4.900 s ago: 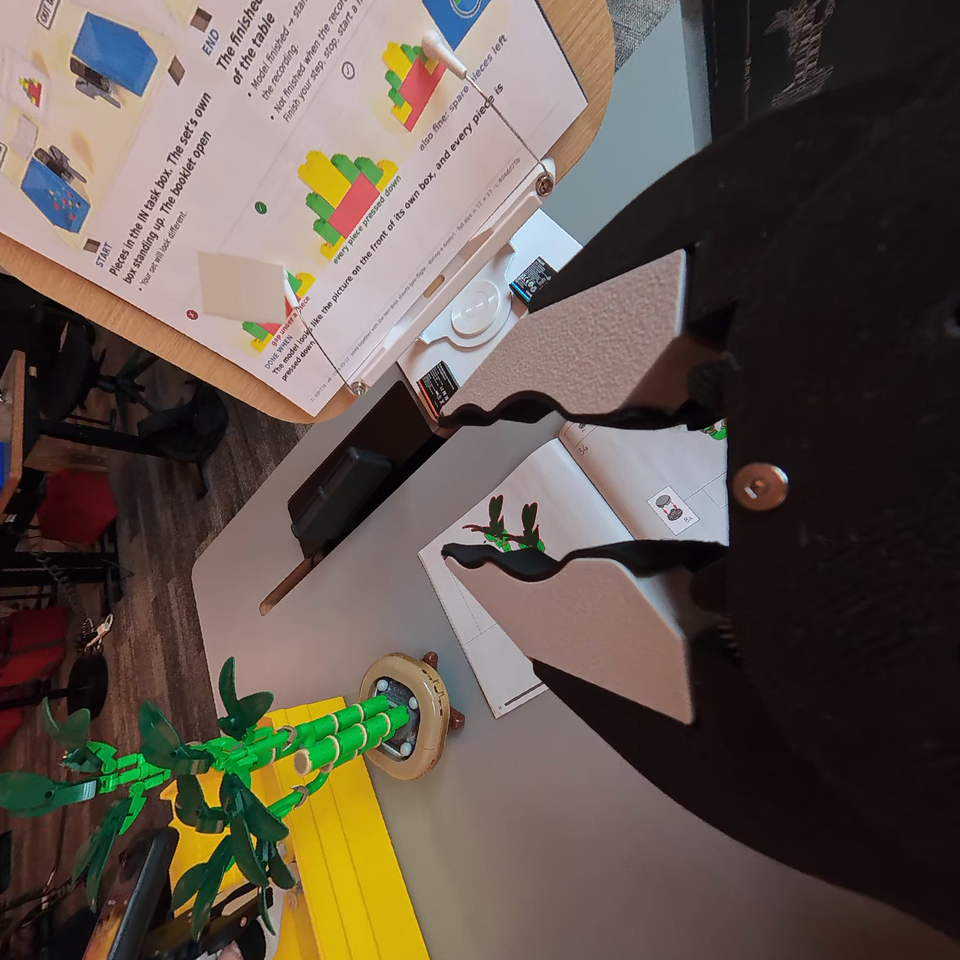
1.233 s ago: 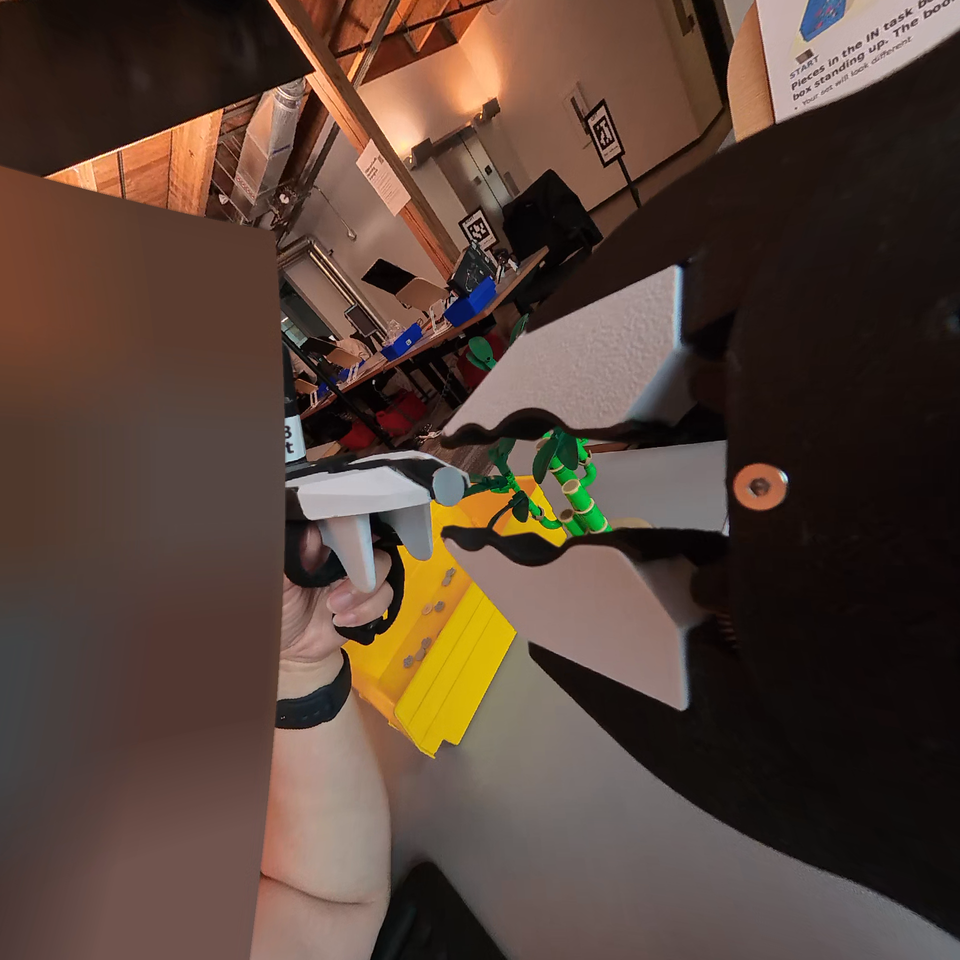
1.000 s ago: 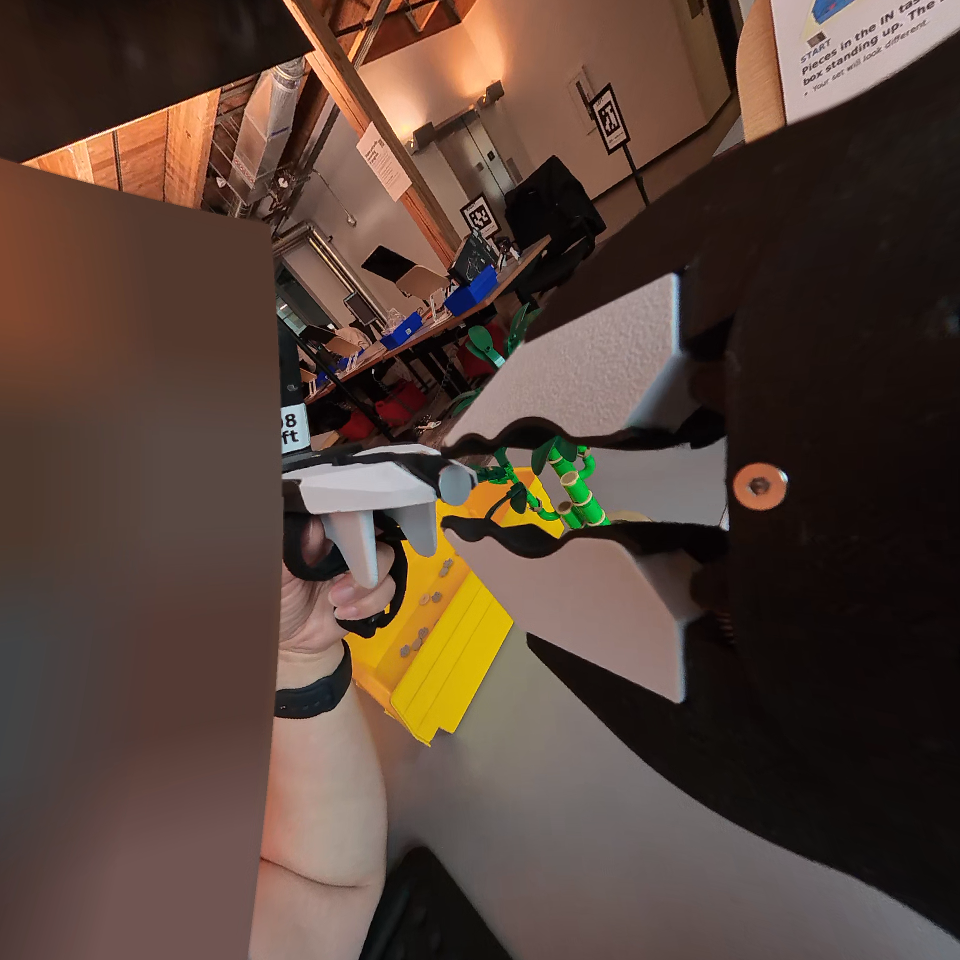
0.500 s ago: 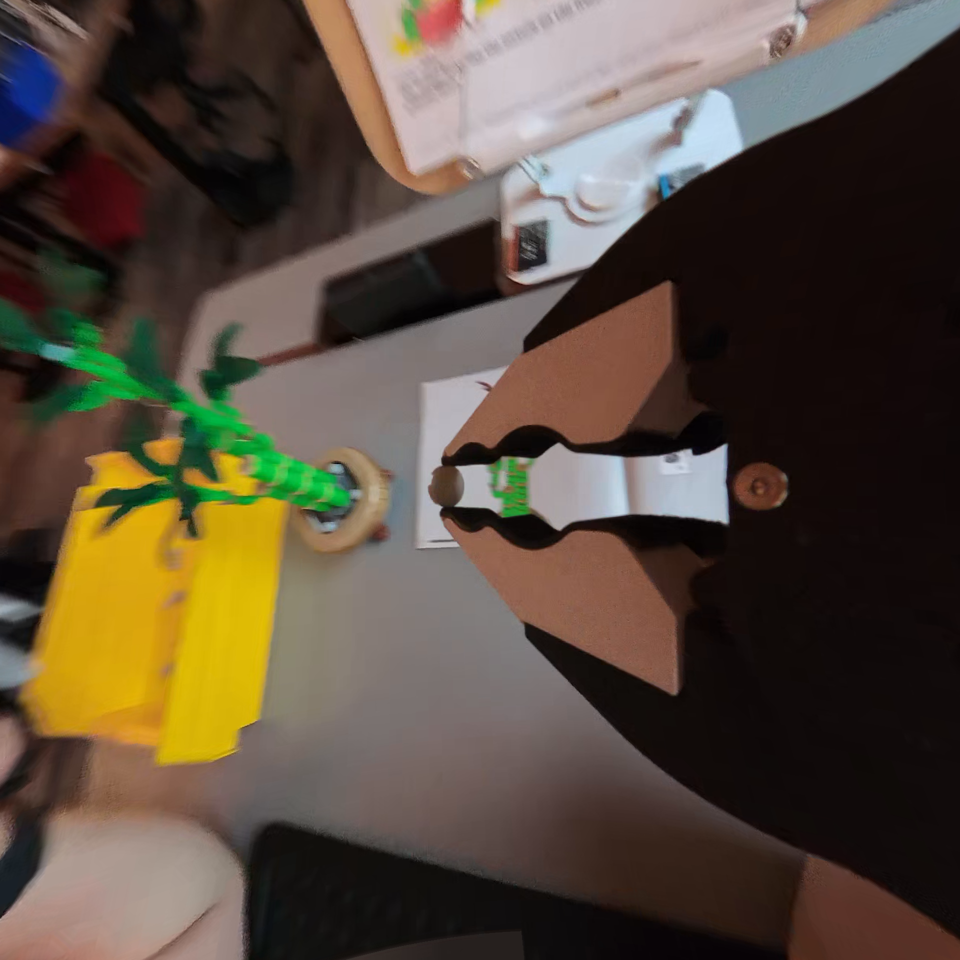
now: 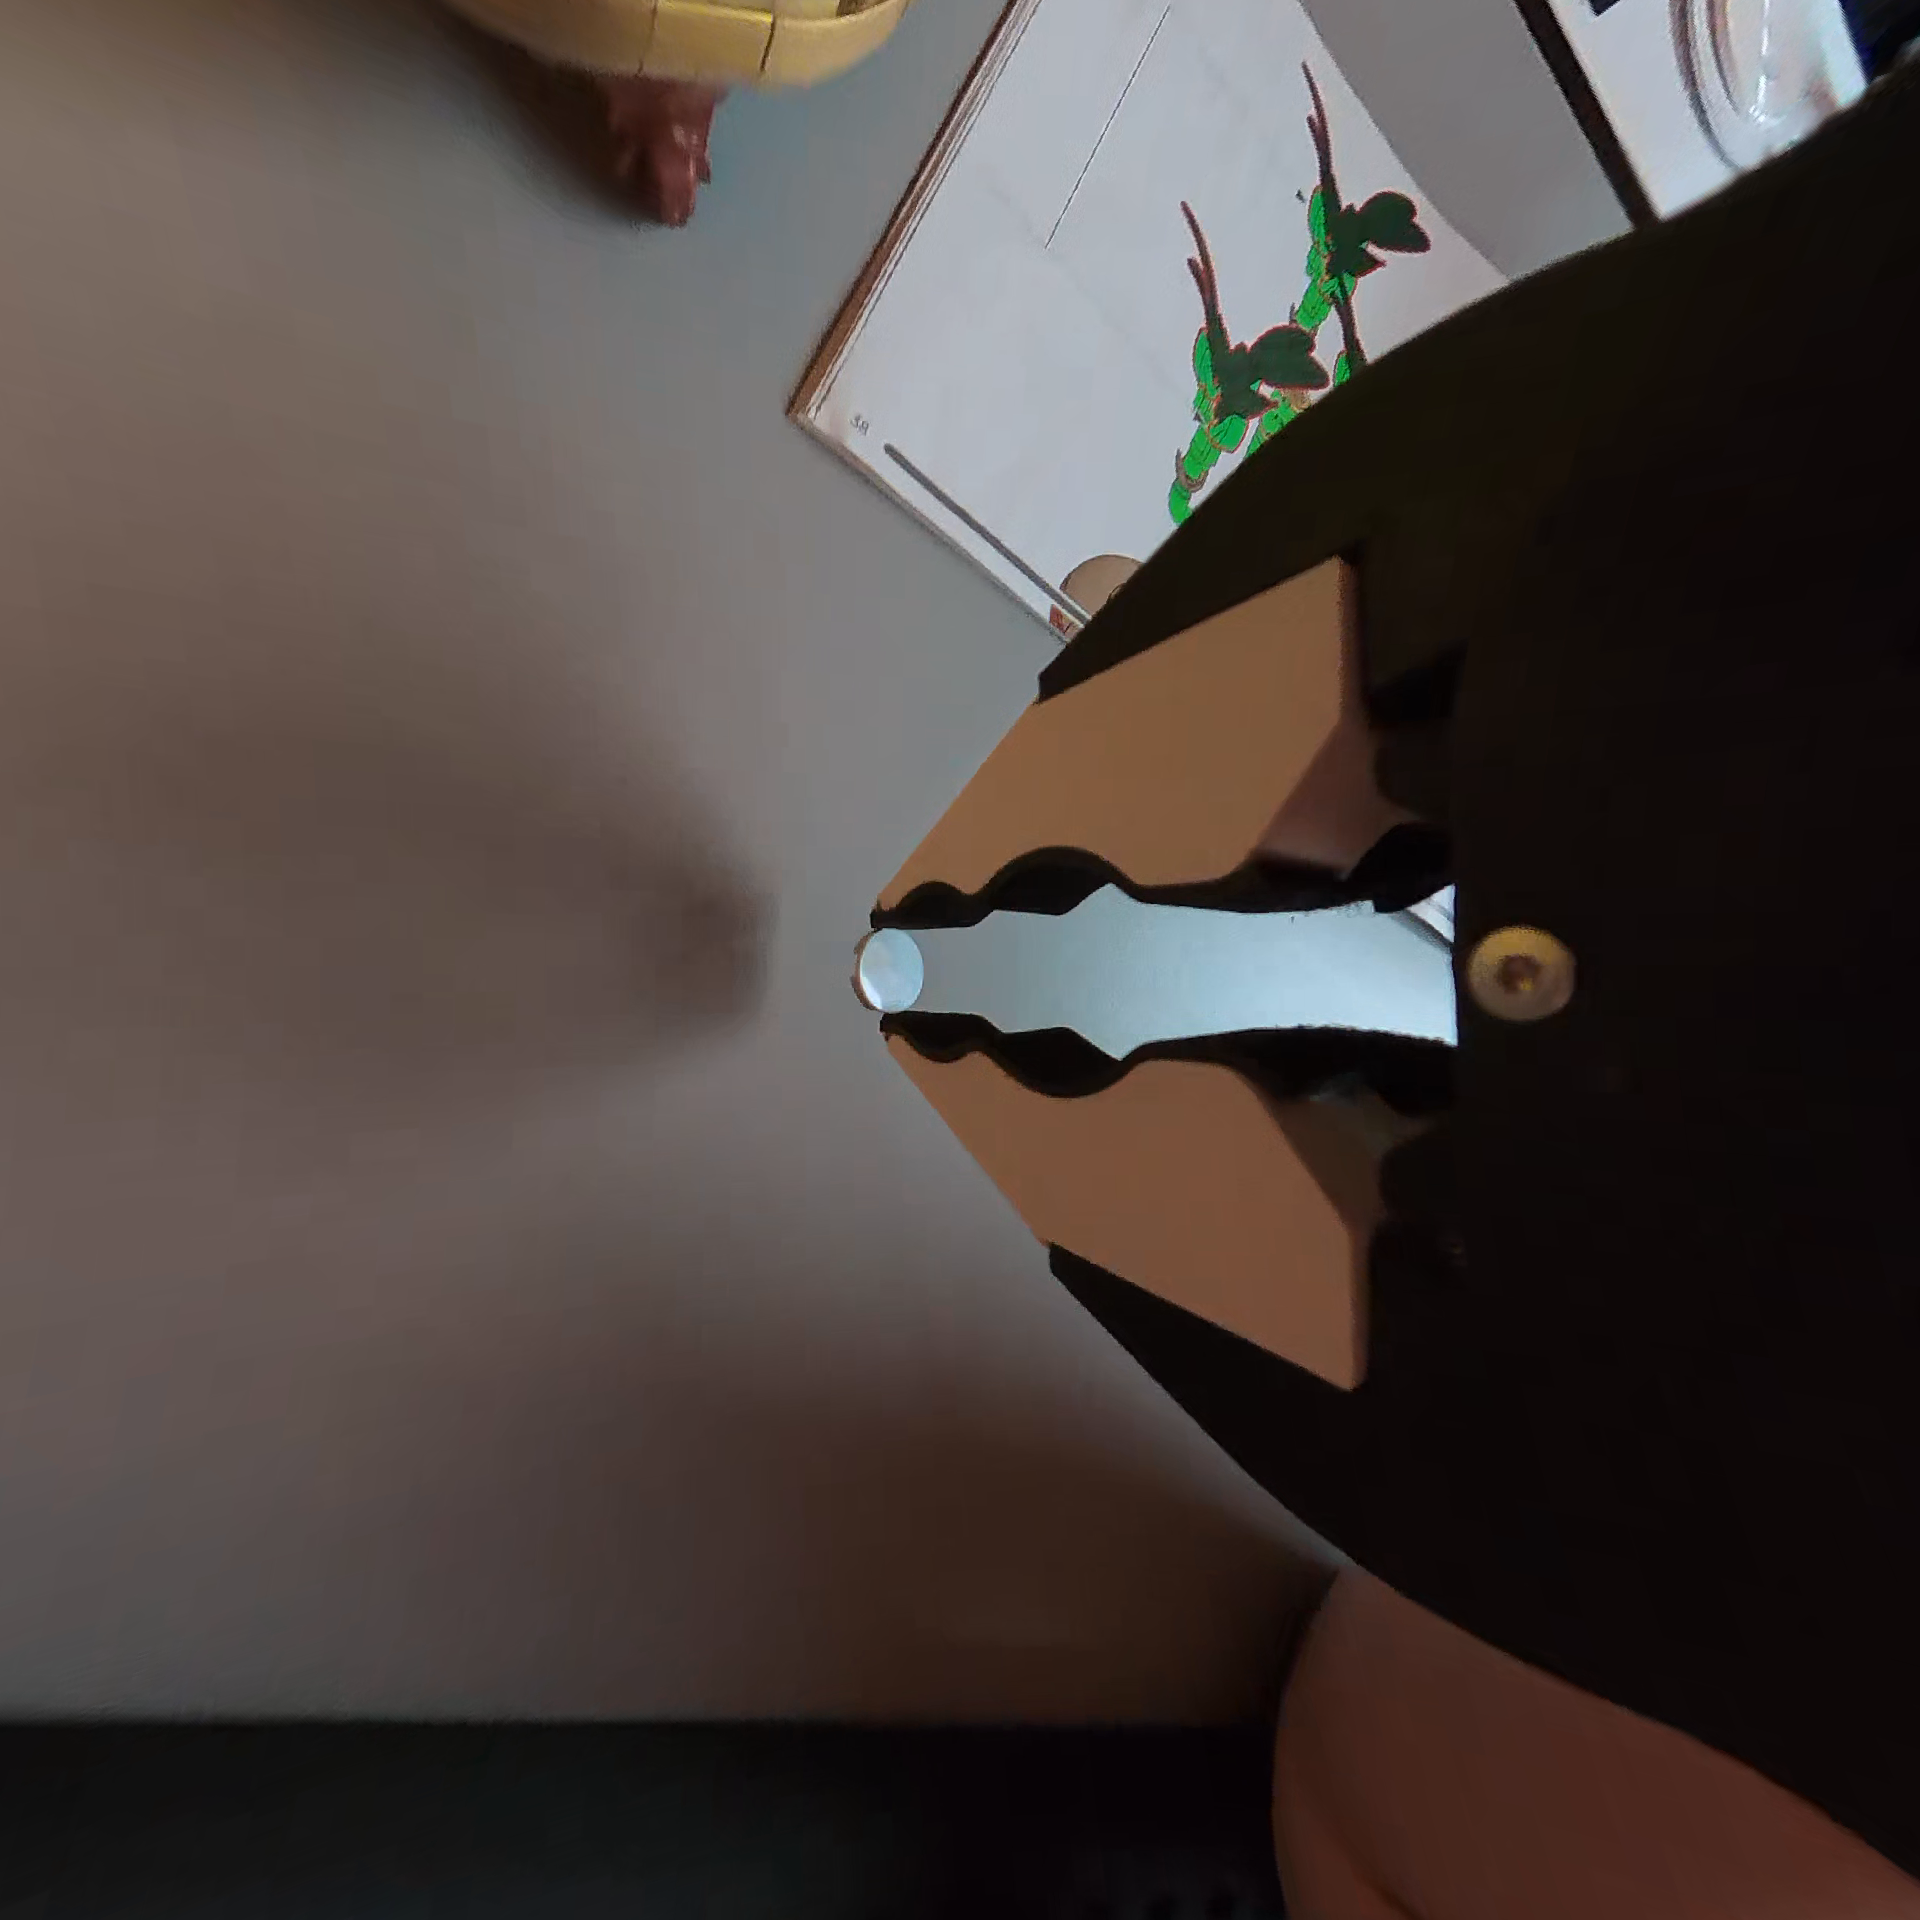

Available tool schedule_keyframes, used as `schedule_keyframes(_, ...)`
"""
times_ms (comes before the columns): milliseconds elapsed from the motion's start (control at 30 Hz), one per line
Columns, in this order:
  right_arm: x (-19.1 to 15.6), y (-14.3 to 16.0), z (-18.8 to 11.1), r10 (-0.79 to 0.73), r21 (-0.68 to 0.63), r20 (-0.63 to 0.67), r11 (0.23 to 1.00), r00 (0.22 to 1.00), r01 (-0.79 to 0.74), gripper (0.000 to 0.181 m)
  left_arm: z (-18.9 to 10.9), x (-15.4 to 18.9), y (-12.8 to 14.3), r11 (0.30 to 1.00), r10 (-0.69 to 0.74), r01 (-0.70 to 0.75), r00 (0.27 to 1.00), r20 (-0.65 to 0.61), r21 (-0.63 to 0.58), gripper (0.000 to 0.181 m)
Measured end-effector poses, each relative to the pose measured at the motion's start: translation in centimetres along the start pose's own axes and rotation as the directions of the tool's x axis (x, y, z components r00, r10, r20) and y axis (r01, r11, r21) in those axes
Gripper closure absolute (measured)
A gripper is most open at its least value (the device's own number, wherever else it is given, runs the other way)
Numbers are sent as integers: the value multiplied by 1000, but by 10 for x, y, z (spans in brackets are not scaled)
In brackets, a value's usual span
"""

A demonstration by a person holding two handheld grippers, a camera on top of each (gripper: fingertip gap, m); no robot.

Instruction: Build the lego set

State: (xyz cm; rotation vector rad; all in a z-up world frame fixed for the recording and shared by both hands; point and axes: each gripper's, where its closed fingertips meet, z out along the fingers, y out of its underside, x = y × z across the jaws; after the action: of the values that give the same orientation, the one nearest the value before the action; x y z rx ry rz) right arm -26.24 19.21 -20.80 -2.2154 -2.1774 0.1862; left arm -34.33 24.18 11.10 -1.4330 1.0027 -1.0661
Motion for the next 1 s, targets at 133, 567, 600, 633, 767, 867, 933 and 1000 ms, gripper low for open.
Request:
schedule_keyframes(133, 3, 3, 12, 12, -62, -13, 998, 1000, -13, 165, -8, -2, -6, 999, 9, -9, 1000, 12, 52, 152)
schedule_keyframes(567, 2, 1, 16, 36, -78, -7, 996, 999, -37, 165, -8, 2, 0, 1000, 6, -5, 1000, -11, 24, 151)
schedule_keyframes(600, 3, 0, 16, 40, -75, -11, 996, 999, -41, 164, -9, 2, 0, 1000, 6, -6, 1000, -11, 22, 151)
schedule_keyframes(633, 3, 0, 17, 45, -71, -11, 996, 999, -46, 164, -9, 3, 0, 1000, 6, -6, 1000, -11, 22, 151)
schedule_keyframes(767, 2, -3, 14, 69, -35, 11, 997, 998, -68, 154, -8, 6, -1, 1000, 4, -3, 999, -40, 29, 151)
schedule_keyframes(867, -1, -7, 0, 79, 41, 35, 996, 996, -81, 152, -10, 7, -1, 1000, 11, -10, 999, -39, 25, 148)
schedule_keyframes(933, 1, -9, -19, 87, 133, 16, 987, 996, -88, 152, -13, 1, -2, 999, 25, -25, 1000, -10, 30, 146)
schedule_keyframes(1000, 7, -5, -47, 120, 247, -24, 963, 992, -111, 154, -29, -14, -6, 998, 44, -47, 996, 79, 34, 143)
